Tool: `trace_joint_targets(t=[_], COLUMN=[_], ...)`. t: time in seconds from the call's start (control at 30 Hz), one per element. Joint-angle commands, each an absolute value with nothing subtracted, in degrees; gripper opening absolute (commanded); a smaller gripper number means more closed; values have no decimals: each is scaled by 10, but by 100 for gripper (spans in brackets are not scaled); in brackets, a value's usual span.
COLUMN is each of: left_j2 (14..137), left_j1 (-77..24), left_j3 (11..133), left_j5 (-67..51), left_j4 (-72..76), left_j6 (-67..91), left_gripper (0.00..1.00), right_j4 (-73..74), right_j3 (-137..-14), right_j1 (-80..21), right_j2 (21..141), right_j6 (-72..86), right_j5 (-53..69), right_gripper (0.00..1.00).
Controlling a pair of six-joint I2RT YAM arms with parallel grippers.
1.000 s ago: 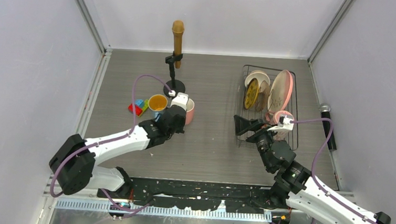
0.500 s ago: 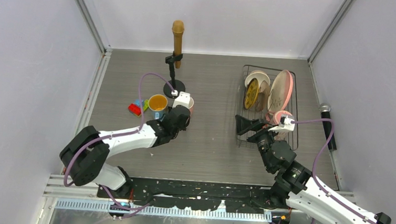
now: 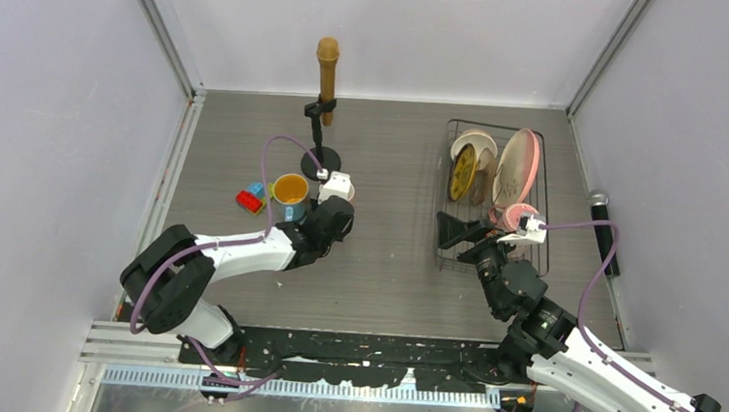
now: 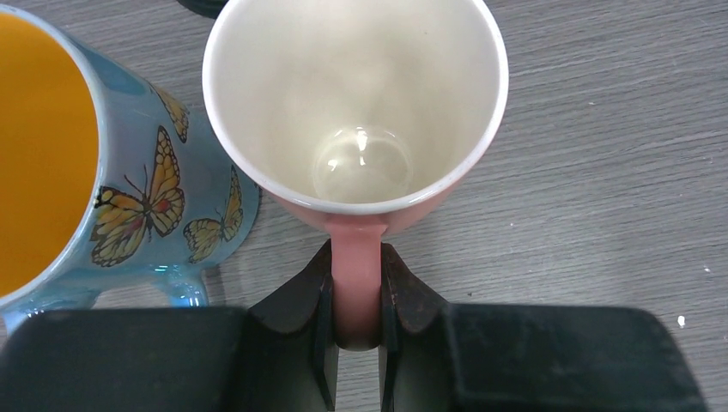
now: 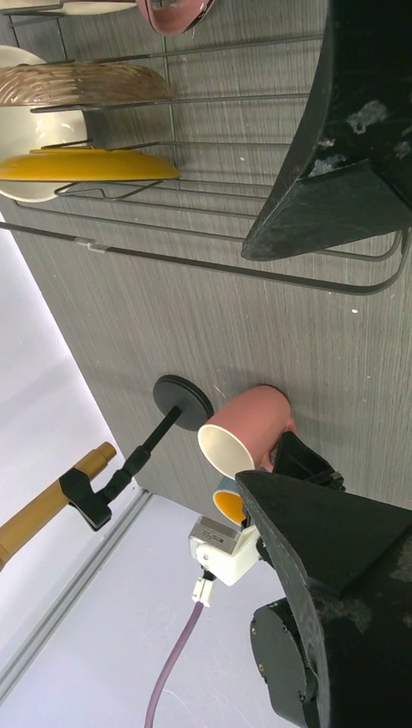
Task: Unload the mixed dishes from the dish rack
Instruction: Place the cup at the center of the board.
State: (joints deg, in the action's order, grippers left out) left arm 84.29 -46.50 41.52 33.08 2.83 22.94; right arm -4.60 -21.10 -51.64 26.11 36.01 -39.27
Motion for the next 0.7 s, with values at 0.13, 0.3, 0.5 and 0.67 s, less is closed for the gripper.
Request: trace_joint_targets(t=[0.13, 0.3, 0.5, 0.67], left_j2=[844, 849, 845, 836], left_j1=[-467, -467, -467, -467], left_j3=[418, 417, 420, 414], left_j5=[375, 377, 364, 368], left_j4=[81, 75, 60, 55], left_j6=[262, 269, 273, 280], left_gripper=[5, 10, 32, 44], right_j4=[-40, -33, -14, 3], right_j3=[-232, -231, -237, -241], right_j1=[-517, -517, -517, -517], right_j2=[256, 255, 252, 254], right_j6=[351, 352, 354, 354], right_j5=[-420, -430, -445, -460], right_gripper=[99, 99, 99, 99])
